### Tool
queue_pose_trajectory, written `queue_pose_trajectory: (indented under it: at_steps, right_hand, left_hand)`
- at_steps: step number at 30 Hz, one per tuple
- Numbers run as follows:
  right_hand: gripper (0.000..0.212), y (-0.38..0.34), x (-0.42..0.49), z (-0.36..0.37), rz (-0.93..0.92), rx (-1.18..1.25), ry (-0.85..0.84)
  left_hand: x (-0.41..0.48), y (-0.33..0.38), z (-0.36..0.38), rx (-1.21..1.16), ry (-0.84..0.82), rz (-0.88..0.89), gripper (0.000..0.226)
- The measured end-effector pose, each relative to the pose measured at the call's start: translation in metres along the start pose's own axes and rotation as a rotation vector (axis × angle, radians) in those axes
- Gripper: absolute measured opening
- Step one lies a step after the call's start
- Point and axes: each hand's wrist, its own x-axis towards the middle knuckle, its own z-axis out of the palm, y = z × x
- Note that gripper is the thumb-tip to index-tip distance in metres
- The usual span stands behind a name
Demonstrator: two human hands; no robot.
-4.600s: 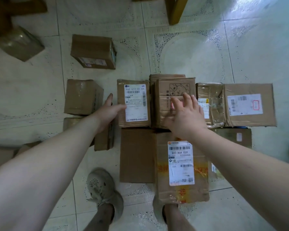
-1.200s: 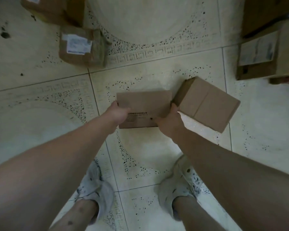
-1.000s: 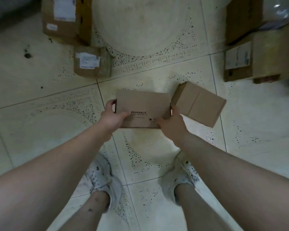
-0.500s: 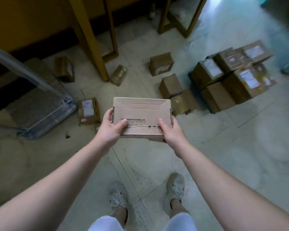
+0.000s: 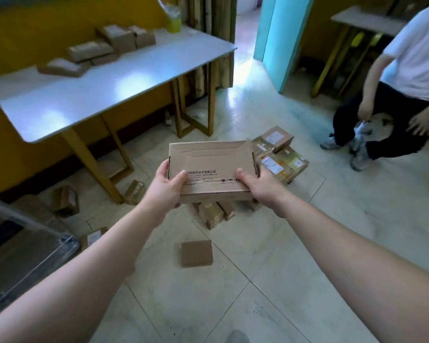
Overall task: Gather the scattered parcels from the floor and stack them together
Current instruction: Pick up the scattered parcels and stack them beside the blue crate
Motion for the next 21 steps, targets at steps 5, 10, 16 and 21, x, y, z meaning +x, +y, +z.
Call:
queue_pose_trajectory:
  at_steps: [5, 10, 16, 21]
  right_hand:
    - [0.06, -0.001, 0.001, -0.075, 0.015, 0.369, 0.062]
    - [0.074, -0.01, 0.032, -0.105, 0.04, 0.542, 0.233]
    - [0.046, -0.02, 0.087, -0.139, 0.039, 0.461, 0.273]
    - [0.012, -0.029, 0.124, -0.198, -0.011, 0.309, 0.213]
  left_hand:
    - [-0.001, 0.054, 0.055, -0.087, -0.094, -0.003, 0.06]
    - [0.021, 0.091, 0.109, -0.448, -0.151, -0.16, 0.079]
    - [0.094, 0.145, 0.158, -0.42, -0.271, -0.069, 0.047]
    - [0.133, 0.197, 0.211, -0.2, -0.385, 0.049, 0.037]
